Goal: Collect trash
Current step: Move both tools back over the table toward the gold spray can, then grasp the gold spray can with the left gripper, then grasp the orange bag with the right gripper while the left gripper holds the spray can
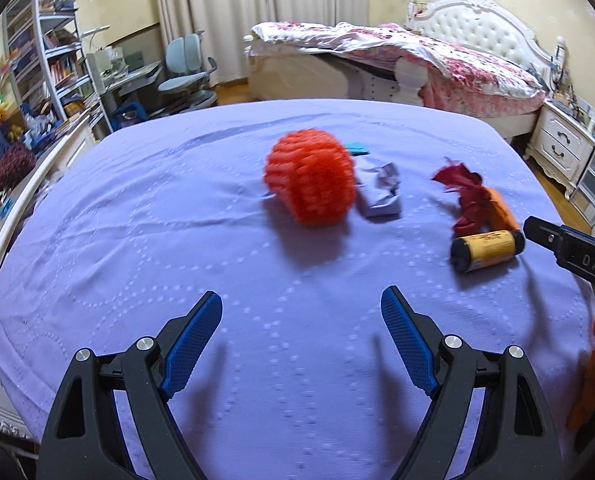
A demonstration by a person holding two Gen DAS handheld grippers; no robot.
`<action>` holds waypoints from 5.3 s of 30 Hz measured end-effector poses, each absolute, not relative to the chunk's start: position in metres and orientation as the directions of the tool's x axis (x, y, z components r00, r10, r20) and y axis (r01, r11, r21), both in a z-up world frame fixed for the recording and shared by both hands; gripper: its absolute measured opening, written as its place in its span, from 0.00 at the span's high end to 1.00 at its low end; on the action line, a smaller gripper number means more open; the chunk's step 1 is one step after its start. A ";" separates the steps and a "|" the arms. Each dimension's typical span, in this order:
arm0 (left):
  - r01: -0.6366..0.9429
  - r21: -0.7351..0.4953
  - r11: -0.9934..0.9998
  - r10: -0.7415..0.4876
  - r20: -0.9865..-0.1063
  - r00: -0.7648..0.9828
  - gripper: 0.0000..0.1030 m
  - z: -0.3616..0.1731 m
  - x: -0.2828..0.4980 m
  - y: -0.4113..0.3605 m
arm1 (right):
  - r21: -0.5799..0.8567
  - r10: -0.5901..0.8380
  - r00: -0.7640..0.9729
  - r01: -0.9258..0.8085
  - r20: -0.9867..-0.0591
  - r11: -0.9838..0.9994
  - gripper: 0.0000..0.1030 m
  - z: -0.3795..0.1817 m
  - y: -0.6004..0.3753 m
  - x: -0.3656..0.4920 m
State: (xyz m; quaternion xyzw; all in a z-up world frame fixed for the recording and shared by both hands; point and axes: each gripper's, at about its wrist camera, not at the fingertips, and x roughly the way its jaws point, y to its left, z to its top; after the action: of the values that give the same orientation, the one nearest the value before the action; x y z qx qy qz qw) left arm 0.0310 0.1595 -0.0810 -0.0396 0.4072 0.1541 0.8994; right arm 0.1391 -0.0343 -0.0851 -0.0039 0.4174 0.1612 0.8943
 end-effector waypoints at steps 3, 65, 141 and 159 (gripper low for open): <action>-0.316 0.047 0.948 0.242 -0.749 0.617 0.21 -0.082 0.029 0.167 | 0.093 0.271 0.591 -0.314 -0.760 0.945 0.33 -0.087 -0.024 0.136; -0.366 0.022 0.930 0.244 -0.784 0.571 0.21 -0.081 0.082 0.142 | 0.212 0.381 0.568 -0.341 -0.730 0.916 0.27 -0.089 -0.038 0.120; -0.280 -0.092 0.956 0.115 -0.757 0.643 0.73 -0.090 0.044 0.184 | 0.076 0.287 0.581 -0.359 -0.762 0.930 0.35 -0.090 0.002 0.140; -0.246 -0.125 0.961 0.071 -0.751 0.657 0.73 -0.087 0.026 0.180 | 0.091 0.307 0.573 -0.374 -0.760 0.923 0.75 -0.088 -0.006 0.119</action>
State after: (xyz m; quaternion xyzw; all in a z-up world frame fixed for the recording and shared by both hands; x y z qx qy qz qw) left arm 0.0261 0.1804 -0.0870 -0.1085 0.4050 0.0877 0.9036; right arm 0.1190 -0.0060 -0.0877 -0.0400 0.4199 0.1922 0.8861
